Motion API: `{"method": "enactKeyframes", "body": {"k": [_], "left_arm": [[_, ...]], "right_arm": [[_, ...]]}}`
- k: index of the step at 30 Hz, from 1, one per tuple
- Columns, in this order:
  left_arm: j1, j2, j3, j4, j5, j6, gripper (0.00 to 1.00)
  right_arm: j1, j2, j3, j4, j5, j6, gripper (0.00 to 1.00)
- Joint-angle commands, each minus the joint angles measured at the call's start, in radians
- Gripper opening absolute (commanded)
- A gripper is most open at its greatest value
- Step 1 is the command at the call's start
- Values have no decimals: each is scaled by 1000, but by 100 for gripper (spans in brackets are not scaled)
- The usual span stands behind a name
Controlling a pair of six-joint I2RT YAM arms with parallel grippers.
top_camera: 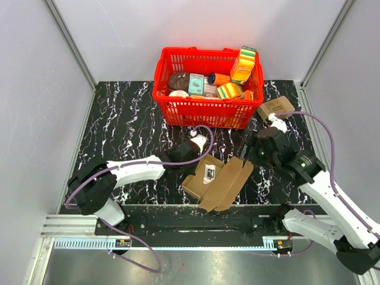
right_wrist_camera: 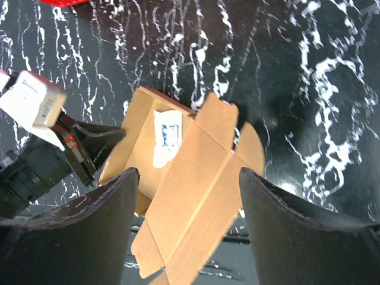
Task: Fold the paper box
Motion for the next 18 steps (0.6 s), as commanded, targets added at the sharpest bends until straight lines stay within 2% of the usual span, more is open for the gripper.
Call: {"method": "enactKeyframes", "body": {"k": [1,6,13,18], "left_arm": [[5,15,4,44,-21,-48,0],[5,21,12,30,-41,-69,0],[5,20,12,27,-47,-75,0],[4,21,14,30,-39,-75,0]], "right_arm": [[5,-76,-22,-194,65,145,75],[5,-132,-107,-211,-2,213,75],[6,-189,-260,-59,-169,305,74],[6,-186,-294,-28,-208,325,72]]}}
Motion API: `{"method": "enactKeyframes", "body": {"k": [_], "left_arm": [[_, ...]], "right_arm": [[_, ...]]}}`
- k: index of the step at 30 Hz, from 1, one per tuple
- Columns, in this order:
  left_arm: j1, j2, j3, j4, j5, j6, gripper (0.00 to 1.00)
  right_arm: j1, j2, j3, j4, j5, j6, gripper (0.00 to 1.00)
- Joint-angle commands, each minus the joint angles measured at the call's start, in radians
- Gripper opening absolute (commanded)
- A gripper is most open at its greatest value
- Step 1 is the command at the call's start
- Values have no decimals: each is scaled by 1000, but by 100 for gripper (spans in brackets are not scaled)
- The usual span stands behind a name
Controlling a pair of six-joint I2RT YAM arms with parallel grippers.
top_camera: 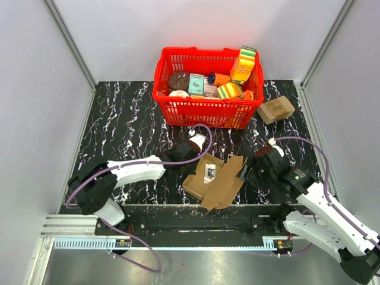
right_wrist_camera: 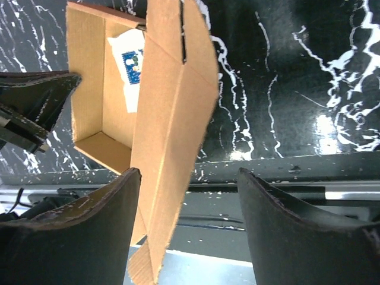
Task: Fold the paper box
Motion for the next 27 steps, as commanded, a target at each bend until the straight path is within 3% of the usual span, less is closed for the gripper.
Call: {"method": "enactKeyframes", "body": {"k": [1,9,15,21,27], "left_arm": [[3,15,17,25,-17,-16,0],[3,21,12,40,1,-19,2],[3,7,9,40,4,-21,7],[3,3,10,46,20,-24,24],[1,3,23,46,39,-27,34]], "right_arm": [[5,-13,-16,90,-56,54,70],[5,9,-58,191,-116,68,47],[5,30,-65,203,-131,39,36],[6,24,-67,191,-90,7,24],[5,29,-49,185,-79,-36,12]]}}
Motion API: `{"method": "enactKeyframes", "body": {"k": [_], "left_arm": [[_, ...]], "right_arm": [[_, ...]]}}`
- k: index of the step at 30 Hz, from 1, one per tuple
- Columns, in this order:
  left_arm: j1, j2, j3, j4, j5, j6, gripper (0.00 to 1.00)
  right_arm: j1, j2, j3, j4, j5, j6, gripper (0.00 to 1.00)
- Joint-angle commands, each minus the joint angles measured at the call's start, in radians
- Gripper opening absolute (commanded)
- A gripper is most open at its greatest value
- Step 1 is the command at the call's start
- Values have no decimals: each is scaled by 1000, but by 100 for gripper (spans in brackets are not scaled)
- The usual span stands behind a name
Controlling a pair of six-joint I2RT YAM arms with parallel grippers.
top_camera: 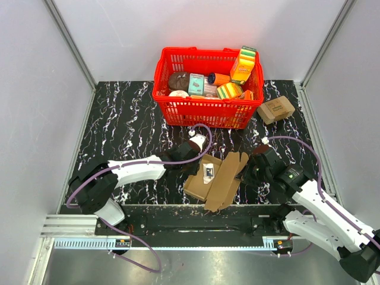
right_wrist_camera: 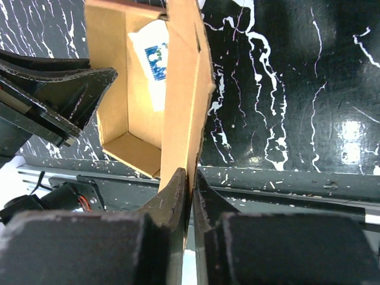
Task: Fold the paper box
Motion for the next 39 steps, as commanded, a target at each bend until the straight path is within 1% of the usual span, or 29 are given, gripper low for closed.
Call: {"method": "enactKeyframes", "body": {"k": [1,5,9,13,17,19,24,27,31,33,36,39], "left_arm": [[3,-4,25,38,24,-8,35],[3,-23,38,38,30,3,40],[1,-67,64,21,24,22,45],[4,-137,94,-6,10,35,50],[11,-213,108,-35,-2,45,56],[14,-256,108,-46,-2,49,58],[34,-380,72,-68,-27,52,61],[50,-441,33,-68,-37,52,63],[69,-489,-10,-75,-31,53,63],[73,-500,-25,-75,-24,55,63],[78,-518,-53,-66,-14,56,63],[80,-543,-88,-36,5,68,63]], "right_arm": [[5,0,22,14,37,-55,10],[5,41,78,-26,66,-130,6],[5,126,151,-74,84,-216,5],[5,196,228,-118,116,-294,4],[5,250,304,-132,152,-381,0],[5,287,360,-138,156,-456,0],[5,410,507,-195,188,-647,0],[5,439,561,-178,198,-734,0],[5,425,584,-97,153,-887,0],[5,428,591,-83,133,-972,0],[5,462,614,-117,75,-1130,0],[5,509,650,-152,95,-1194,0]]}}
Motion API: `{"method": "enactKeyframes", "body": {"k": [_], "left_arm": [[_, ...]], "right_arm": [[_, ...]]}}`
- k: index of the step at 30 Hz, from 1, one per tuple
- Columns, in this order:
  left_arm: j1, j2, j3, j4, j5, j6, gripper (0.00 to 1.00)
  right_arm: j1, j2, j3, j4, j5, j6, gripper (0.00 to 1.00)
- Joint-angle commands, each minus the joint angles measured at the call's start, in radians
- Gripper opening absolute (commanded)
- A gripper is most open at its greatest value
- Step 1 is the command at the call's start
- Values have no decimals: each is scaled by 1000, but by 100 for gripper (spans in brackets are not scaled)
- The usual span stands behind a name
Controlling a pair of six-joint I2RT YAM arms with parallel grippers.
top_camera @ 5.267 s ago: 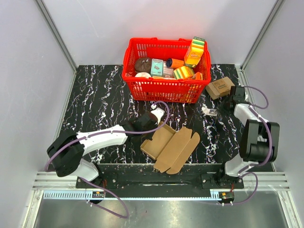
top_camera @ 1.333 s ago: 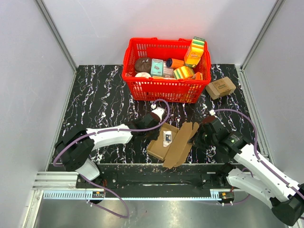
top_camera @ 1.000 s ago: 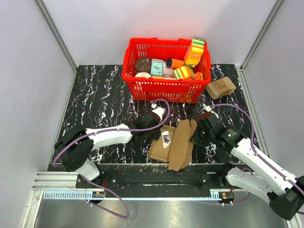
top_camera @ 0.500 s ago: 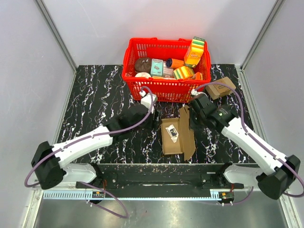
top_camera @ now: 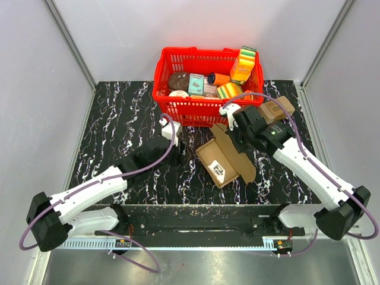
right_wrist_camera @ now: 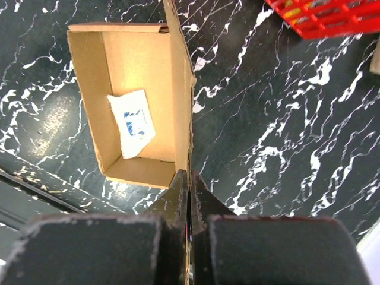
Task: Fold the paper box
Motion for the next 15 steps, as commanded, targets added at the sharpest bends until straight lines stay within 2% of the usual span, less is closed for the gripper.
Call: {"method": "enactKeyframes", "body": {"k": [1,9,15], "left_arm": [[7,-64,-50,68,24,26,64],[8,-170,-133,117,56,53,65],[8,-280,-231,174,73,66,71]], "right_arm": [[5,65,82,-16,-27,-213,0],[6,162,136,-70,-172,-411,0],[6,197,139,-91,-178,-473,0]]}}
